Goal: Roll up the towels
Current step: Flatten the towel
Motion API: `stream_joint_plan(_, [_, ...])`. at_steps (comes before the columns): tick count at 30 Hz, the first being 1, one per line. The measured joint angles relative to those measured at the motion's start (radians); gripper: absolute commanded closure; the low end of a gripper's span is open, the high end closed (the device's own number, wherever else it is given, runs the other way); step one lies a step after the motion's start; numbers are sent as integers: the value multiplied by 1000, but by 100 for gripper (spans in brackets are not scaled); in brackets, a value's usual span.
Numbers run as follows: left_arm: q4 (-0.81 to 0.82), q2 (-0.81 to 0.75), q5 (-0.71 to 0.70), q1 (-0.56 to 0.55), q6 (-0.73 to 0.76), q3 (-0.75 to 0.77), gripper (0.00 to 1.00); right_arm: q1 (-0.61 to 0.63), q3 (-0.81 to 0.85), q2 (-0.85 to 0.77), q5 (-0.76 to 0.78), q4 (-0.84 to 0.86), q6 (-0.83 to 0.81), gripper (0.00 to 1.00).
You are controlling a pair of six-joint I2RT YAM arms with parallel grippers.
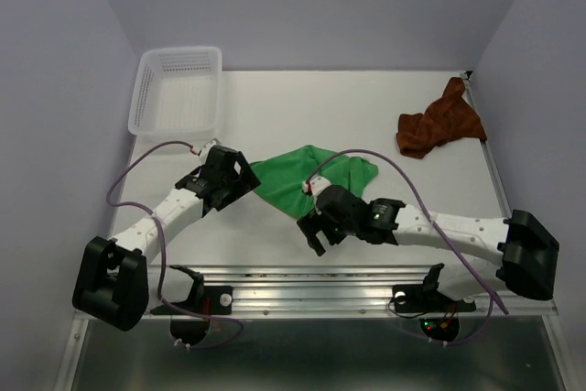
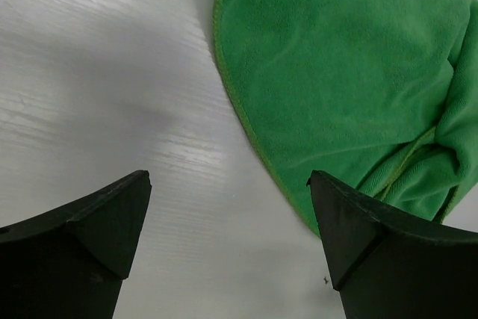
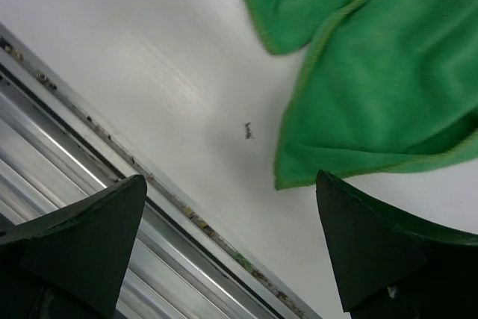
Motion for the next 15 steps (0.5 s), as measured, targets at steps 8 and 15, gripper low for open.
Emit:
stream_joint_plan(8, [2,-91,28,-35,-32,-60,1,107,42,219,55,12,-60,14])
stream_joint_plan(15, [2,-110,31,-62,-57,-69,1,107,42,260,126,13,-61,64])
